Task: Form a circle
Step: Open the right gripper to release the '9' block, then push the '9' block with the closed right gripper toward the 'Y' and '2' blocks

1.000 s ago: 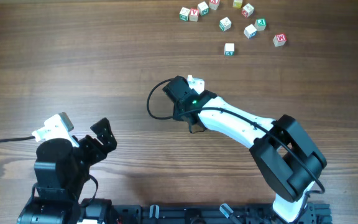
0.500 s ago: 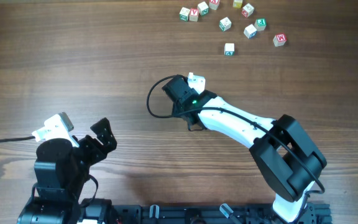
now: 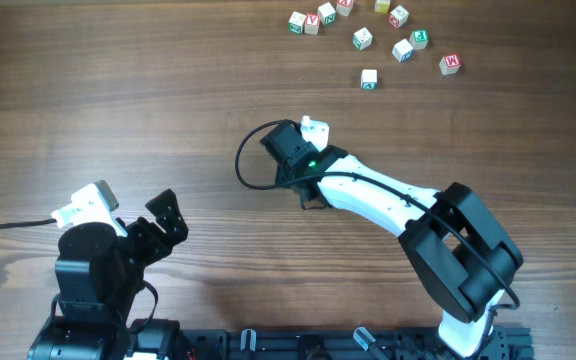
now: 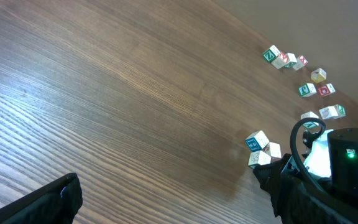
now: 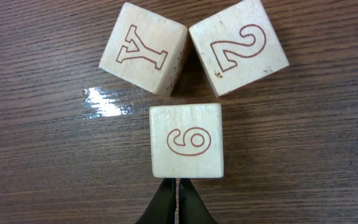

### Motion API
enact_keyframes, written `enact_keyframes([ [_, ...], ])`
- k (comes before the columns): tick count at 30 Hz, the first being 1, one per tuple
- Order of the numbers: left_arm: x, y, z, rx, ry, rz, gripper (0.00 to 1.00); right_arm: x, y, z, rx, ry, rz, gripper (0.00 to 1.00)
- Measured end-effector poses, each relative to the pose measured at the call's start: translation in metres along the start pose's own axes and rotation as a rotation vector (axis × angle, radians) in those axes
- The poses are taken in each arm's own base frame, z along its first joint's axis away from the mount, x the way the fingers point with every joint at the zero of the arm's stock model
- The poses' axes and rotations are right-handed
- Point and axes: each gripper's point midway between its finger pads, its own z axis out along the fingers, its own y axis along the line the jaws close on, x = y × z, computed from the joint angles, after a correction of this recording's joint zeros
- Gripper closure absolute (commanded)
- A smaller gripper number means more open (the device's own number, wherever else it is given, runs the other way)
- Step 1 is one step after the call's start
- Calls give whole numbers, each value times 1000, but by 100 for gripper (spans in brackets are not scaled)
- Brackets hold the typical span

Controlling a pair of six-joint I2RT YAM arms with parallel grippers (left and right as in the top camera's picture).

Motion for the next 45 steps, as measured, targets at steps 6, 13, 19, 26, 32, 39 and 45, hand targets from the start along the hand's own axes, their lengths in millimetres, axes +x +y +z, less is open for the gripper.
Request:
enact_keyframes([
  [6, 0, 0, 0, 0, 0, 0, 0, 0, 0, 0, 0, 0, 0, 95],
  [13, 0, 0, 0, 0, 0, 0, 0, 1, 9, 0, -44, 13, -18, 95],
  [19, 0, 0, 0, 0, 0, 0, 0, 1, 25, -2, -120, 28, -63, 95],
  [26, 0, 0, 0, 0, 0, 0, 0, -11, 38, -4, -173, -21, -90, 95],
  [32, 0, 0, 0, 0, 0, 0, 0, -11, 37, -4, -164, -25, -107, 95],
  [39, 0, 0, 0, 0, 0, 0, 0, -1, 25, -3, -119, 20, -113, 95],
  [45, 0, 0, 0, 0, 0, 0, 0, 3, 21, -2, -103, 37, -105, 95],
])
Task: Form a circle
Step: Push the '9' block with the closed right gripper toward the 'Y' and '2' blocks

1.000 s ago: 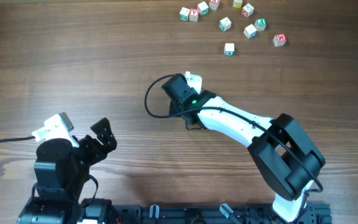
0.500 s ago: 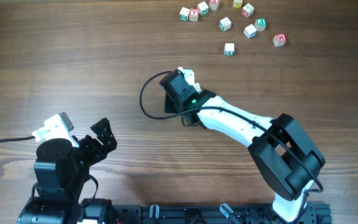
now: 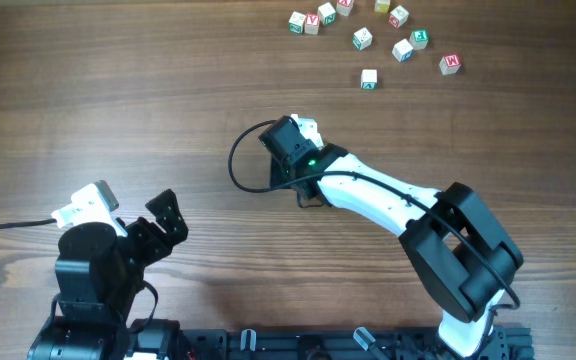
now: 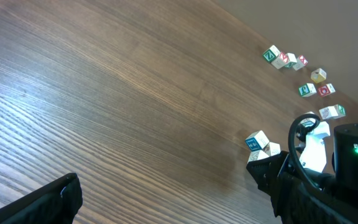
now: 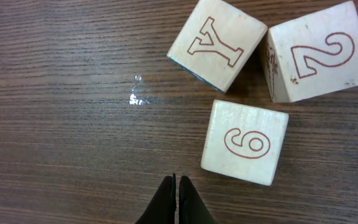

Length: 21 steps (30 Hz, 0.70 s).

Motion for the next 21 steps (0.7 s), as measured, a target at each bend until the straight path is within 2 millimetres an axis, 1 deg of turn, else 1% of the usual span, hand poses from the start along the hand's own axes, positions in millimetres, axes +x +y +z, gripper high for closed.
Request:
enact_keyframes([
  [8, 0, 0, 0, 0, 0, 0, 0, 5, -4, 0, 16, 21, 9, 95],
  [17, 0, 0, 0, 0, 0, 0, 0, 4, -4, 0, 18, 18, 11, 95],
  [21, 0, 0, 0, 0, 0, 0, 0, 4, -10, 0, 48, 9, 9, 95],
])
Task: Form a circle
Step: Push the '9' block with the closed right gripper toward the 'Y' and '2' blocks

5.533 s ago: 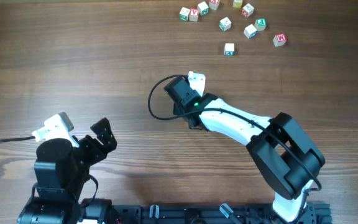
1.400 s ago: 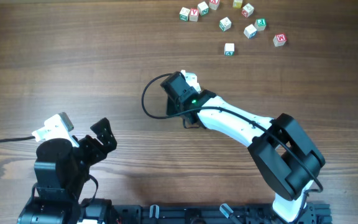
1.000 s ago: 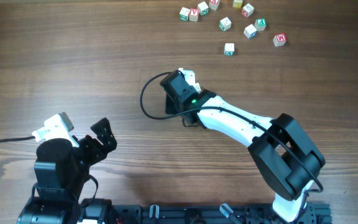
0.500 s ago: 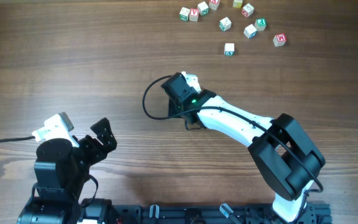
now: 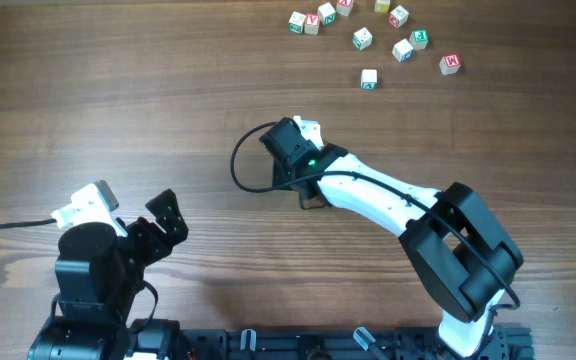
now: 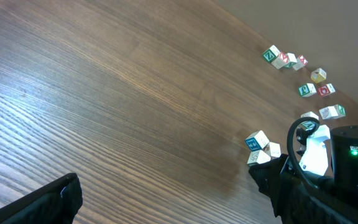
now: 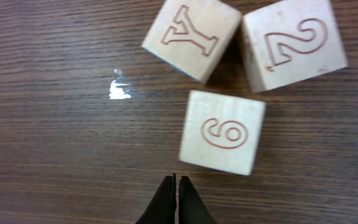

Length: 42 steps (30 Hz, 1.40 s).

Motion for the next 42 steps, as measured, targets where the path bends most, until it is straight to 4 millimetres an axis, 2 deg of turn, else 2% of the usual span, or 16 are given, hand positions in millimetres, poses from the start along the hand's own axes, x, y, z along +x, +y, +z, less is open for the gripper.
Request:
enact_keyframes([
  [16, 0, 0, 0, 0, 0, 0, 0, -8, -5, 2, 33, -44, -7, 95],
  [21, 0, 0, 0, 0, 0, 0, 0, -5, -8, 8, 47, -38, -12, 95],
  [42, 0, 0, 0, 0, 0, 0, 0, -3, -10, 8, 57, -30, -30, 95],
])
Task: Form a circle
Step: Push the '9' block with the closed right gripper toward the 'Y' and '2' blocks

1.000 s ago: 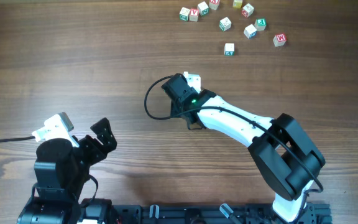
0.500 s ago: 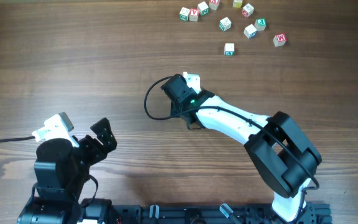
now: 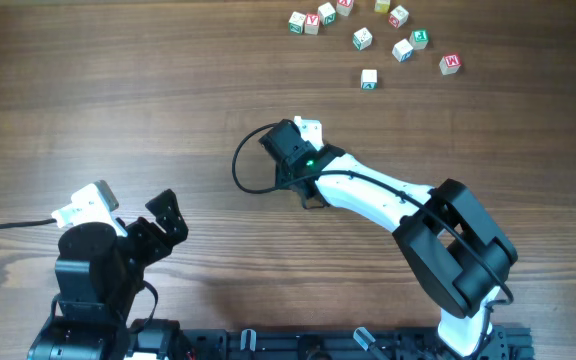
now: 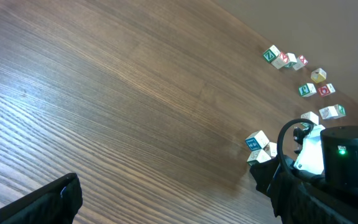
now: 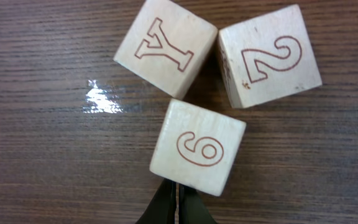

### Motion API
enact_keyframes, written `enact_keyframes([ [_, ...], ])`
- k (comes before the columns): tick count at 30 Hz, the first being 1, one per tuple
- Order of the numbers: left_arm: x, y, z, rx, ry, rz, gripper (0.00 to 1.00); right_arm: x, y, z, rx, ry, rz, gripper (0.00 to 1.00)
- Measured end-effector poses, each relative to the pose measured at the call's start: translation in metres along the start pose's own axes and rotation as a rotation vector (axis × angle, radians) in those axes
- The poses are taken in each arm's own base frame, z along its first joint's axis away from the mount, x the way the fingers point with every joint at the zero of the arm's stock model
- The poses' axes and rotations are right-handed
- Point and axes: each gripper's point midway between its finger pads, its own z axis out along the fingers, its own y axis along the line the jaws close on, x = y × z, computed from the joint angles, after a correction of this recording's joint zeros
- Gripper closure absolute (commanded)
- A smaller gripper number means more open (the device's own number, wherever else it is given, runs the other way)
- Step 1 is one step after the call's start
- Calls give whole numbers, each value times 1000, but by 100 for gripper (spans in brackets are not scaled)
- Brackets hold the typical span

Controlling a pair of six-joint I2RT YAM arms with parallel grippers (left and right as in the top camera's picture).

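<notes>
Three pale wooden blocks lie bunched together in the right wrist view: a Y block (image 5: 165, 56), a 2 block (image 5: 270, 55) and, nearest me, a tilted 6 block (image 5: 199, 146). My right gripper (image 5: 176, 191) is shut and empty, its tips against the near edge of the 6 block. From overhead the right gripper (image 3: 303, 128) covers this bunch at mid-table. In the left wrist view the bunch (image 4: 260, 148) shows beside the right arm. My left gripper (image 3: 160, 222) rests open at the near left, far from every block.
Several more letter blocks (image 3: 368, 30) lie scattered along the far edge of the wooden table (image 3: 118, 100), one of them (image 3: 369, 78) a little nearer. A black cable (image 3: 243, 160) loops off the right wrist.
The right gripper's shut tips stood just left of the 6 block, off its edge; now they sit against its near edge. The 6 block is turned slightly more. Left arm unchanged.
First the shut right tips pressed the near edge of a squarely set 6 block under Y and 2. Then they stood to its left, the block tilted. They stayed left a moment later, and now meet its near edge again.
</notes>
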Motion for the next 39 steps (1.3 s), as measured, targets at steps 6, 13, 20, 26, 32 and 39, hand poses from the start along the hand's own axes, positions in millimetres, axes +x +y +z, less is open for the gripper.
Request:
enact_keyframes([
  [6, 0, 0, 0, 0, 0, 0, 0, 13, -11, -1, 46, 51, -14, 95],
  [13, 0, 0, 0, 0, 0, 0, 0, 24, -35, -9, 151, 90, 15, 95],
  [20, 0, 0, 0, 0, 0, 0, 0, -3, -33, -12, 150, -35, 107, 95],
  [26, 0, 0, 0, 0, 0, 0, 0, -10, -35, -12, 162, -72, 122, 95],
  [32, 0, 0, 0, 0, 1, 0, 1, -17, -33, -12, 158, -106, 125, 95],
  [39, 0, 0, 0, 0, 0, 0, 0, -19, -32, -12, 153, -115, 111, 95],
])
